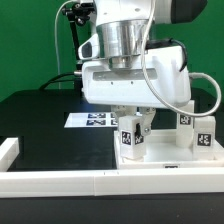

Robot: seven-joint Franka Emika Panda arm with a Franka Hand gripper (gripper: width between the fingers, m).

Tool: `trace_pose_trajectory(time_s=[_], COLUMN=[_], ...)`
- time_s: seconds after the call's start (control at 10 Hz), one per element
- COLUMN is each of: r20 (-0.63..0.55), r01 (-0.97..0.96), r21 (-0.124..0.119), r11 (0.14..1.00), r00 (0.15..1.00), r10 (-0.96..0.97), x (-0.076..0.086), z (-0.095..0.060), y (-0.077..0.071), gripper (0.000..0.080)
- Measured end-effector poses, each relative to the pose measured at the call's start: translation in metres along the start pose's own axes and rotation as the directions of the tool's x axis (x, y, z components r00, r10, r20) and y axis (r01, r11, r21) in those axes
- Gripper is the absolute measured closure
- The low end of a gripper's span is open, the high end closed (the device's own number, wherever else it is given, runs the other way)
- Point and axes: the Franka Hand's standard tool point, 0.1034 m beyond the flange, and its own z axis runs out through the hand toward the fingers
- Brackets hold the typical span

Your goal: Assemble square table

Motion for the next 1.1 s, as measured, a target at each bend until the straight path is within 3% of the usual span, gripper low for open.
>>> trace_pose_trajectory(time_s=[0.1,0.2,0.3,0.5,0.8,1.0,1.1], r20=[0.001,0.01,0.025,0.043,0.044,0.056,0.059], r01=[0.041,0.108,0.122,0.297,0.557,0.694,0.783], r21=[-0.003,-0.008,-0.016,-0.017,-0.017,-0.032,-0.042], r11=[0.999,0.994,0.992,0.955,0.83,0.72,0.62], r00=[0.999,0.994,0.992,0.954,0.83,0.72,0.622], r10=[-0.041,-0.108,-0.122,-0.296,-0.556,-0.692,-0.781], x=[-0.0005,-0.0016,-0.0039,-0.0049,-0.0059,-0.0078,-0.0077], z=[0.0001,0.0001,-0.0002,-0.0013,-0.0022,-0.0026,-0.0023], y=[0.0,-0.0001,-0.001,-0.0022,-0.005,-0.0066,-0.0068], gripper=[0.0491,0.0306,0.0201,0.0161,0.0151,0.0151,0.0151])
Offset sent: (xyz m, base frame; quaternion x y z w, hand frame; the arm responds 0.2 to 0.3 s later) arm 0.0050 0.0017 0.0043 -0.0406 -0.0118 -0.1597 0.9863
